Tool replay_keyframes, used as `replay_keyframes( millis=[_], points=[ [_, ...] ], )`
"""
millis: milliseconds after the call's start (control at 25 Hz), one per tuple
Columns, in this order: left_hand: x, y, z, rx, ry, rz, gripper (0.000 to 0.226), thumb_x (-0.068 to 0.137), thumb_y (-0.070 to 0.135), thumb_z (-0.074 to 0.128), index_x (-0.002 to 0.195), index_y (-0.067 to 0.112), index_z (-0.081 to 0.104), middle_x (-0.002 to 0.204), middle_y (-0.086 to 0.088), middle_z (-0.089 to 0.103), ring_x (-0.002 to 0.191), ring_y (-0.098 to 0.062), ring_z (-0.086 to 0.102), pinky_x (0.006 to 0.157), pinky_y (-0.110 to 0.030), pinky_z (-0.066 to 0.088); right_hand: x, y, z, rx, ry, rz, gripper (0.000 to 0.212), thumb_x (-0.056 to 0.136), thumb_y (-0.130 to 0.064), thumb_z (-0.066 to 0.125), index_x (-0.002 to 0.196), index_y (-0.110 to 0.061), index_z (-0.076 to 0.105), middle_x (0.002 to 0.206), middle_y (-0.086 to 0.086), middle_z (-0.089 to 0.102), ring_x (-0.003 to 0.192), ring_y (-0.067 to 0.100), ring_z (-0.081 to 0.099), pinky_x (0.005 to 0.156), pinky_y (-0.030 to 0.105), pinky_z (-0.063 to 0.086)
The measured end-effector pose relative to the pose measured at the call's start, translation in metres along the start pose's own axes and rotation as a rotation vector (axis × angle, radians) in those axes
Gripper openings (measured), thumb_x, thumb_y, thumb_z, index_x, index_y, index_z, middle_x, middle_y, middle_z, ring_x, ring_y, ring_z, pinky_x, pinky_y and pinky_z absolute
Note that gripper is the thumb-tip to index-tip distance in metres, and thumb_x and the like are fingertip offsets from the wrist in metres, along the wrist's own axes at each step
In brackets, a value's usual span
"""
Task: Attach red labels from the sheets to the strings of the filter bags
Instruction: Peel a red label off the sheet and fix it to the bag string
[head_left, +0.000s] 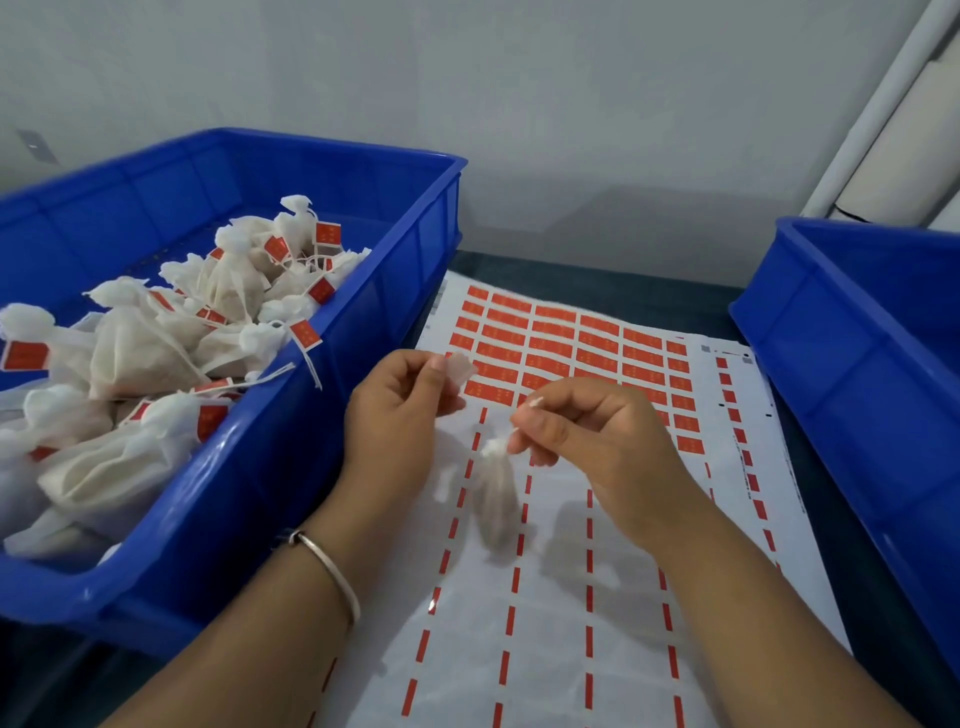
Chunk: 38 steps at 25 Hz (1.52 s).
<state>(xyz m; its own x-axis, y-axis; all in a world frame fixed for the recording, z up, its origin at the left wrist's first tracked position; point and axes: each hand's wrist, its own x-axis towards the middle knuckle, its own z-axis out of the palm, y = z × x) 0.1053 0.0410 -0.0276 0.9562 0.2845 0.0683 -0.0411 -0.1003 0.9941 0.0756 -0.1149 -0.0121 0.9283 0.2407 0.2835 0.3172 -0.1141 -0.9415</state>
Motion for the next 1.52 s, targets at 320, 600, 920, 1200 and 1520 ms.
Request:
replay_keyframes(
  millis=[320, 600, 920, 1200, 1520],
  points=[
    [-0.018, 0.007, 0.007, -0.182, -0.416, -0.273, 0.025, 0.097, 0.025, 0.044, 0.089, 0.017, 0.067, 0.078, 0.000, 0.073, 0.073, -0.015, 0.071, 0.064, -0.021, 0.053, 0.002, 0.009, 0.003, -0.065, 0.134, 0.019, 0.010, 0.072, -0.041, 0.061, 0.079, -0.038, 0.067, 0.079, -0.019, 0.070, 0.081, 0.001, 0.065, 0.066, 0.008, 0.049],
    [-0.015, 0.007, 0.010, -0.158, -0.397, -0.398, 0.020, 0.096, 0.027, 0.046, 0.090, 0.017, 0.063, 0.069, -0.007, 0.071, 0.059, -0.019, 0.068, 0.080, -0.036, 0.052, 0.005, 0.019, 0.001, -0.123, 0.262, 0.081, 0.012, 0.084, -0.025, 0.066, 0.077, -0.033, 0.066, 0.083, -0.013, 0.064, 0.073, -0.003, 0.058, 0.062, 0.009, 0.046],
    [-0.014, 0.007, 0.008, -0.135, -0.415, -0.379, 0.021, 0.096, 0.027, 0.045, 0.092, 0.016, 0.063, 0.069, -0.006, 0.070, 0.058, -0.018, 0.067, 0.070, -0.029, 0.051, 0.004, 0.019, 0.002, -0.095, 0.310, 0.136, 0.013, 0.084, -0.028, 0.065, 0.075, -0.038, 0.065, 0.077, -0.022, 0.066, 0.071, -0.007, 0.060, 0.059, 0.008, 0.048],
    [-0.013, 0.004, 0.008, -0.116, -0.386, -0.366, 0.019, 0.093, 0.030, 0.050, 0.089, 0.019, 0.065, 0.069, -0.003, 0.070, 0.057, -0.015, 0.066, 0.071, -0.031, 0.051, 0.004, 0.020, 0.003, -0.081, 0.339, 0.143, 0.020, 0.084, -0.026, 0.067, 0.071, -0.041, 0.063, 0.082, -0.025, 0.065, 0.075, 0.005, 0.064, 0.062, 0.011, 0.048],
    [-0.015, 0.007, 0.007, -0.073, -0.390, -0.288, 0.023, 0.088, 0.032, 0.057, 0.070, 0.028, 0.070, 0.068, 0.010, 0.068, 0.057, -0.008, 0.065, 0.053, -0.016, 0.050, 0.005, 0.023, 0.002, -0.064, 0.368, 0.190, 0.013, 0.084, -0.029, 0.066, 0.074, -0.037, 0.066, 0.074, -0.018, 0.067, 0.067, -0.001, 0.062, 0.054, 0.008, 0.047]
  ],
)
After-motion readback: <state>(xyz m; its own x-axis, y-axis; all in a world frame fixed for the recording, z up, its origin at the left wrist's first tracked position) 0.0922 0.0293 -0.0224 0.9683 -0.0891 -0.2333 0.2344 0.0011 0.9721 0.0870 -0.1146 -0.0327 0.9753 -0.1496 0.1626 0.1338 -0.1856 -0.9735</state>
